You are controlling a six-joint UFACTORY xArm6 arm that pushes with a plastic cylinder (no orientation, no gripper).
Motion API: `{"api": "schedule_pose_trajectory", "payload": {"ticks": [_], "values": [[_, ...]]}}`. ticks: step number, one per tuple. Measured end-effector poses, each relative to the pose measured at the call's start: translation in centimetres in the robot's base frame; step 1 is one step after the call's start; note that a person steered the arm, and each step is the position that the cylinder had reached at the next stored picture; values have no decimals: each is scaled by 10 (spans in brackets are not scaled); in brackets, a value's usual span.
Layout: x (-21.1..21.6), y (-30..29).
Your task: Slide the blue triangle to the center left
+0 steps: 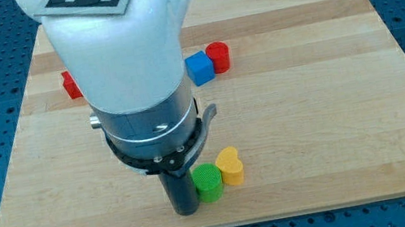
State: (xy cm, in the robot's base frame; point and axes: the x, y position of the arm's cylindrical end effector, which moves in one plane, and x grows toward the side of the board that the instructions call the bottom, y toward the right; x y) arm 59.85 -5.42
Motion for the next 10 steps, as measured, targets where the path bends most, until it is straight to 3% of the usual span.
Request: {"api": "schedule_pose_trajectory", "payload": {"ticks": [1, 4, 5, 6, 8, 10], "values": [[0, 0], [-27, -75], [-38, -66], [-89, -11], [-90, -17], [-104, -67]]}}
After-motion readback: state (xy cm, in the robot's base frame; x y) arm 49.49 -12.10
